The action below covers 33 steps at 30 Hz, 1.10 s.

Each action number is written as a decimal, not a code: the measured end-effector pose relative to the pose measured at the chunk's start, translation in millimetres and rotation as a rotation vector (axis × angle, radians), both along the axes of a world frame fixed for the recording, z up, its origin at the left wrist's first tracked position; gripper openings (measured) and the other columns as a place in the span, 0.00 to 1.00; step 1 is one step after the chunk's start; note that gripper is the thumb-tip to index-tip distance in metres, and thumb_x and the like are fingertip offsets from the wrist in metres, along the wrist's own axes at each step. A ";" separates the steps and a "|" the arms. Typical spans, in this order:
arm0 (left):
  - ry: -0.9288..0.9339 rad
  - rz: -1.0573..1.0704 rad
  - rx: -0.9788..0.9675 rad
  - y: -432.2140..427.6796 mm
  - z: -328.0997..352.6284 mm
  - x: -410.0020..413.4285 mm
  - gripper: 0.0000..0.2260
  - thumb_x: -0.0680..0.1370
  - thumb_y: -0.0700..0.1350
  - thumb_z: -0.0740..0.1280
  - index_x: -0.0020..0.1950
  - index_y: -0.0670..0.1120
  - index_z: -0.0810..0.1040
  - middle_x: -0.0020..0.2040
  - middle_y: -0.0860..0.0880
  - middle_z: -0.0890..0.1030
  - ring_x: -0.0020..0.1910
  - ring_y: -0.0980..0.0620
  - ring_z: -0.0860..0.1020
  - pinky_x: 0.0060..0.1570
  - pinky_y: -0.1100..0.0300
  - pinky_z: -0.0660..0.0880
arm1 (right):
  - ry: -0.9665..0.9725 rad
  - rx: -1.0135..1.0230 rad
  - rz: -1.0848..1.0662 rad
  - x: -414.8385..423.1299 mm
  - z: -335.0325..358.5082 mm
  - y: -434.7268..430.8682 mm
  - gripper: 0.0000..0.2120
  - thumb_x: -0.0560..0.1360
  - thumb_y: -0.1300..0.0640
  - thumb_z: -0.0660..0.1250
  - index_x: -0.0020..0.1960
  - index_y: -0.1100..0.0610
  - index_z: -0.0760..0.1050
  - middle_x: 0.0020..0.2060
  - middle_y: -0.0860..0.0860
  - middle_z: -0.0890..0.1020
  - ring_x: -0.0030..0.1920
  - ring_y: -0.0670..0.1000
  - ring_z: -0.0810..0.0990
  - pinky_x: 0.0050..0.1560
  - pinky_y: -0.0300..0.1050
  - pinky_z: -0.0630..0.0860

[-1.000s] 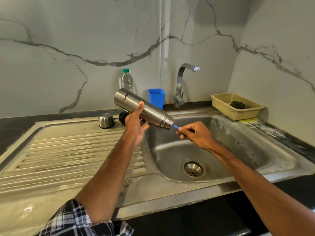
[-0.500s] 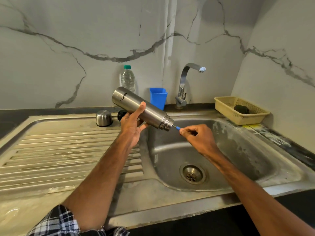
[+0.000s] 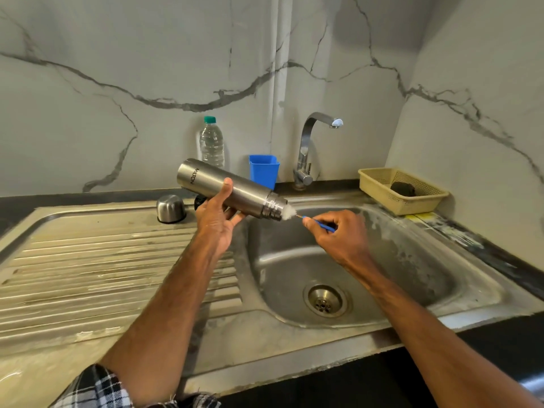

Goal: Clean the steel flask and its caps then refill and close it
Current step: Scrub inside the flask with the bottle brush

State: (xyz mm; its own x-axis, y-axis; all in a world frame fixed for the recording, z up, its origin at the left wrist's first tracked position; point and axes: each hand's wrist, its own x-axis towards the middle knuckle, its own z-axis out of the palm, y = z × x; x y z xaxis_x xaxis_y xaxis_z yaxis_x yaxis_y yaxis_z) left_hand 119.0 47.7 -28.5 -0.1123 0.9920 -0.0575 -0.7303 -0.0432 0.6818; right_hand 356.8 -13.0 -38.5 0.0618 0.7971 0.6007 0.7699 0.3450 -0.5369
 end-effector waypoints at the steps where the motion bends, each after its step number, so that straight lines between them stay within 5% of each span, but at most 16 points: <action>1: 0.027 -0.016 0.004 -1.5 0.2 3.6 0.27 0.74 0.42 0.76 0.70 0.40 0.71 0.62 0.39 0.82 0.60 0.42 0.82 0.41 0.49 0.84 | -0.022 0.011 0.007 -5.8 -1.0 0.2 0.10 0.76 0.45 0.73 0.43 0.51 0.87 0.29 0.44 0.82 0.30 0.46 0.79 0.30 0.41 0.74; 5: 0.067 -0.053 0.032 -4.5 5.2 18.3 0.30 0.72 0.42 0.77 0.70 0.39 0.71 0.63 0.39 0.82 0.61 0.40 0.81 0.49 0.43 0.83 | -0.046 0.043 -0.010 -0.5 0.3 2.4 0.07 0.75 0.48 0.74 0.46 0.51 0.87 0.31 0.45 0.83 0.30 0.45 0.79 0.30 0.43 0.76; 12: 0.012 0.016 0.011 0.5 0.8 11.8 0.27 0.73 0.41 0.77 0.70 0.40 0.72 0.62 0.40 0.82 0.61 0.41 0.81 0.40 0.47 0.83 | -0.043 0.030 -0.030 21.8 3.9 -0.3 0.07 0.75 0.45 0.74 0.46 0.47 0.87 0.30 0.41 0.83 0.33 0.39 0.80 0.30 0.30 0.70; 19: 0.077 -0.009 0.009 -1.6 -1.1 23.1 0.27 0.73 0.43 0.78 0.69 0.41 0.72 0.63 0.41 0.81 0.63 0.42 0.80 0.50 0.43 0.83 | -0.044 0.044 0.041 3.6 -1.8 6.3 0.07 0.76 0.49 0.74 0.50 0.50 0.87 0.33 0.46 0.84 0.31 0.46 0.80 0.32 0.49 0.78; 33: 0.008 0.051 -0.032 1.1 -1.1 13.4 0.29 0.72 0.43 0.79 0.70 0.42 0.72 0.62 0.41 0.82 0.61 0.42 0.81 0.43 0.46 0.83 | -0.053 0.172 0.034 11.6 3.1 -0.9 0.13 0.73 0.54 0.77 0.57 0.52 0.85 0.48 0.47 0.87 0.46 0.42 0.84 0.48 0.42 0.83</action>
State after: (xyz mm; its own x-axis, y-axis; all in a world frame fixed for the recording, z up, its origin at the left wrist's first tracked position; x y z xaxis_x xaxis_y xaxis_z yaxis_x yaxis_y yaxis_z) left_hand 132.4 48.8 -29.6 -0.1631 0.9826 -0.0884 -0.7219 -0.0578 0.6895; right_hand 368.4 -14.0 -35.4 0.0012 0.6831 0.7303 0.7817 0.4548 -0.4267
